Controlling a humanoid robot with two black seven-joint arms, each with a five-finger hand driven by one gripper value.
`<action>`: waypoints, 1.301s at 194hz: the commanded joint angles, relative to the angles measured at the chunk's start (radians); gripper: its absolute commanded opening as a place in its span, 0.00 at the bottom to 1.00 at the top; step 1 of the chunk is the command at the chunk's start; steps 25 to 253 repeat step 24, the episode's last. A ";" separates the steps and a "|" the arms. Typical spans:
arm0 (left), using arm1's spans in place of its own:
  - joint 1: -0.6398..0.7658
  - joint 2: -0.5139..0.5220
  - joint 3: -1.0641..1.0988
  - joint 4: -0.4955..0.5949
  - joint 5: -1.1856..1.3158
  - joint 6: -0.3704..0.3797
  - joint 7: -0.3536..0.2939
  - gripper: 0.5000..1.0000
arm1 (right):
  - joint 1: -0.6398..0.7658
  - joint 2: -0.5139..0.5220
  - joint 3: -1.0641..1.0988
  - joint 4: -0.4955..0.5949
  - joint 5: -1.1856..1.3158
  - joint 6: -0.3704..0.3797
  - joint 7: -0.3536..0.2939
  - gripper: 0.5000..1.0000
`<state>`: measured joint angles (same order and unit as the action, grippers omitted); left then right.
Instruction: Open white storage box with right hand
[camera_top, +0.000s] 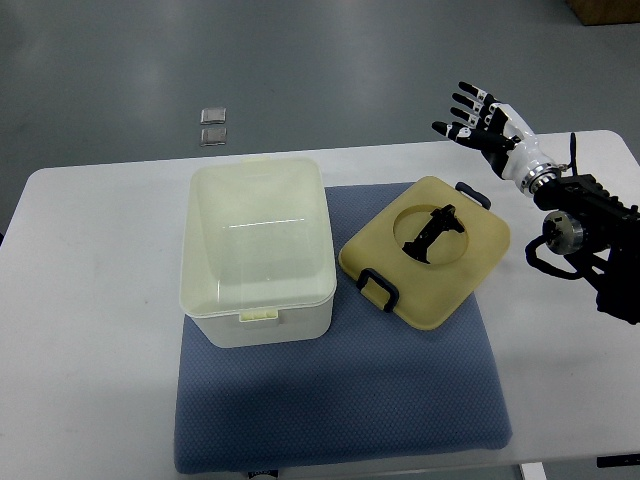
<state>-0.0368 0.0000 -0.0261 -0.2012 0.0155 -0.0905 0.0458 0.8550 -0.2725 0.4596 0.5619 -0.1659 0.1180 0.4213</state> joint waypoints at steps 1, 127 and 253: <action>0.000 0.000 0.002 0.000 -0.002 0.000 0.000 1.00 | -0.010 -0.004 0.010 0.001 -0.001 0.002 0.001 0.84; 0.000 0.000 0.002 0.002 -0.002 0.000 -0.001 1.00 | -0.010 -0.013 0.011 0.001 -0.001 0.002 0.007 0.85; 0.000 0.000 0.002 0.002 -0.002 0.000 -0.001 1.00 | -0.010 -0.013 0.011 0.001 -0.001 0.002 0.007 0.85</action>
